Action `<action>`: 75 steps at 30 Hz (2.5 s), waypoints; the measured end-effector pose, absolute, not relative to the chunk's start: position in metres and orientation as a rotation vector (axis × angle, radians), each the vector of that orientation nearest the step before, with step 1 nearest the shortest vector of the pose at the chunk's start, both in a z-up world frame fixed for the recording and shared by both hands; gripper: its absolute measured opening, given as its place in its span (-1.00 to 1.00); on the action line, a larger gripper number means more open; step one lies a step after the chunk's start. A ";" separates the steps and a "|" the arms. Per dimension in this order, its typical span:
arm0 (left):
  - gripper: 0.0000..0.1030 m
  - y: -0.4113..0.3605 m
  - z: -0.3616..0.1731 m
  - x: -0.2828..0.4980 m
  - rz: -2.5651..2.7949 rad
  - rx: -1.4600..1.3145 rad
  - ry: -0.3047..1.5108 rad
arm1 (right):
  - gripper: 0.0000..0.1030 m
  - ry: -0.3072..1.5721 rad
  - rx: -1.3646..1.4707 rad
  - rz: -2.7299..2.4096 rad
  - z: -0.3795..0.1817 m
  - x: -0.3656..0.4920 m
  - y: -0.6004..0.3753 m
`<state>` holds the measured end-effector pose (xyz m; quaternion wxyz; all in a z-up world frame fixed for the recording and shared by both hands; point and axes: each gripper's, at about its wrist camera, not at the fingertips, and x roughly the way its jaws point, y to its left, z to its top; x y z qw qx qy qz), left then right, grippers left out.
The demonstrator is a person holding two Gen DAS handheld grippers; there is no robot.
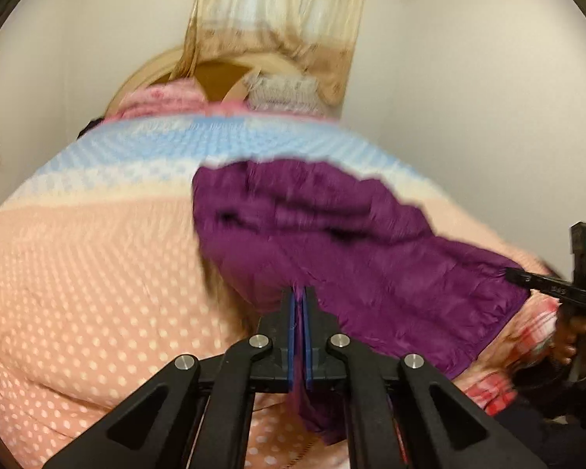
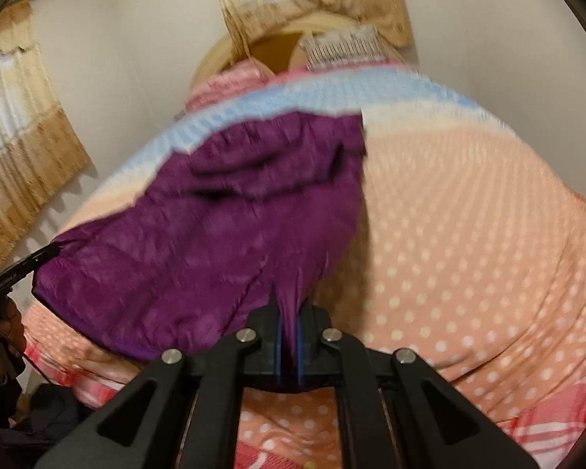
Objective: Fold large clothes
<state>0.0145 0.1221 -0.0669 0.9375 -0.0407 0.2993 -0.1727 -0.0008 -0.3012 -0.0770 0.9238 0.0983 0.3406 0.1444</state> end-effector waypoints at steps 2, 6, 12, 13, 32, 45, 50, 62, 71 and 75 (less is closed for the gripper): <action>-0.97 0.127 -0.043 0.001 -0.365 -0.089 0.560 | -0.88 0.638 0.215 0.310 -0.051 -0.010 -0.307; -0.97 0.136 -0.010 -0.006 -0.394 -0.112 0.492 | -0.88 0.522 0.220 0.321 -0.003 -0.015 -0.312; -0.95 0.136 -0.011 0.062 -0.357 -0.032 0.434 | -0.88 0.453 0.179 0.268 0.022 0.062 -0.289; -0.94 0.136 -0.017 0.086 -0.334 -0.015 0.431 | -0.88 0.458 0.178 0.265 0.021 0.071 -0.284; 0.78 0.125 -0.066 0.257 -0.030 -0.058 0.501 | -0.17 0.679 0.128 0.022 -0.075 0.319 -0.231; 0.78 0.068 -0.119 0.316 0.108 0.077 0.606 | 0.22 0.659 -0.052 0.198 -0.085 0.282 -0.134; 0.78 0.093 -0.148 0.340 0.176 0.025 0.669 | 0.19 0.723 -0.103 0.142 -0.123 0.313 -0.134; 0.79 0.099 -0.182 0.357 0.175 -0.046 0.764 | 0.20 0.797 0.027 0.072 -0.156 0.330 -0.167; 0.84 0.101 -0.187 0.363 0.163 -0.052 0.800 | 0.25 0.825 0.025 0.068 -0.163 0.336 -0.164; 0.86 0.101 -0.189 0.365 0.163 -0.055 0.809 | 0.26 0.843 0.015 0.061 -0.166 0.341 -0.162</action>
